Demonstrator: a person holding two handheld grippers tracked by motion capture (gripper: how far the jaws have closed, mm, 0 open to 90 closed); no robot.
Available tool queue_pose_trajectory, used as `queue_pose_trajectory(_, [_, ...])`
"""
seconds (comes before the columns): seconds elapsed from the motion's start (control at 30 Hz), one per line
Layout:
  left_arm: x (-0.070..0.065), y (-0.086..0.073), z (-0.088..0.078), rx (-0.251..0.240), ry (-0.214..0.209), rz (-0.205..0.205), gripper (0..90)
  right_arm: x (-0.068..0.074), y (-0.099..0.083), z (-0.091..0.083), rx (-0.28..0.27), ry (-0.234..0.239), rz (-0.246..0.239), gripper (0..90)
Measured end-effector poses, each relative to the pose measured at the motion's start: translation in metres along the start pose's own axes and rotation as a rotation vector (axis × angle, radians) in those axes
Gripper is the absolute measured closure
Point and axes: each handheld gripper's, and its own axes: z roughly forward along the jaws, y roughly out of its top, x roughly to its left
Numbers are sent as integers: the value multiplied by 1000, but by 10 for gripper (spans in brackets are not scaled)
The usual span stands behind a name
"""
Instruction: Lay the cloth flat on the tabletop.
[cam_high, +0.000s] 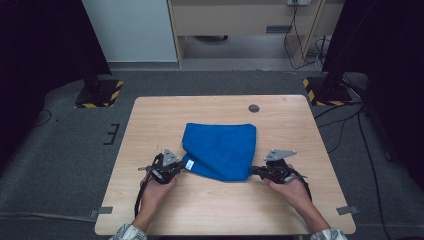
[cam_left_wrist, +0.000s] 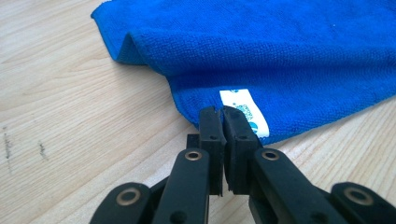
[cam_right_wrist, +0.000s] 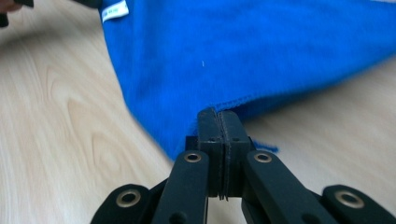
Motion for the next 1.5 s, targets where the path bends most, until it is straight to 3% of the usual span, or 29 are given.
queue_pose_trajectory(0.13, [1, 0, 0, 1, 7, -6, 868, 0, 18, 18, 34, -14, 6, 895])
queue_pose_trajectory(0.17, [1, -1, 0, 13, 16, -10, 868, 0, 28, 31, 57, -35, 6, 895])
queue_pose_trajectory(0.23, [2, -2, 0, 20, 18, -14, 868, -2, 31, 36, 63, -46, 10, 895])
queue_pose_trajectory(0.27, [3, -3, 2, 34, 28, -16, 868, -7, 38, 48, 84, -76, 28, 895])
queue_pose_trajectory(0.47, [3, -5, 6, 73, 27, -20, 866, -29, 44, 67, 139, -155, 72, 895])
queue_pose_trajectory(0.57, [2, -5, 7, 72, 15, -21, 865, -36, 42, 68, 145, -174, 91, 895])
queue_pose_trajectory(0.63, [0, -5, 9, 73, 8, -20, 864, -42, 40, 68, 130, -166, 131, 889])
queue_pose_trajectory(0.67, [-1, -5, 9, 77, 3, -19, 863, -42, 39, 67, 118, -157, 133, 837])
queue_pose_trajectory(0.7, [-1, -5, 9, 77, 3, -19, 862, -42, 39, 67, 118, -157, 133, 837])
queue_pose_trajectory(0.8, [-1, -5, 10, 78, 2, -18, 861, -37, 40, 56, 78, -152, 119, 713])
queue_pose_trajectory(1.0, [-1, -6, 10, 80, 0, -20, 860, -33, 34, 35, 49, -152, 113, 704])
queue_pose_trajectory(1.1, [-1, -6, 11, 79, -1, -22, 860, -32, 29, 33, 54, -150, 106, 697])
queue_pose_trajectory(1.23, [-1, -6, 10, 81, -2, -22, 859, -30, 21, 42, 89, -146, 103, 624])
queue_pose_trajectory(1.3, [-1, -6, 9, 81, -4, -22, 859, -29, 21, 45, 96, -143, 99, 621])
queue_pose_trajectory(1.5, [1, -9, 3, 83, -2, -23, 857, -25, 20, 49, 119, -127, 76, 781])
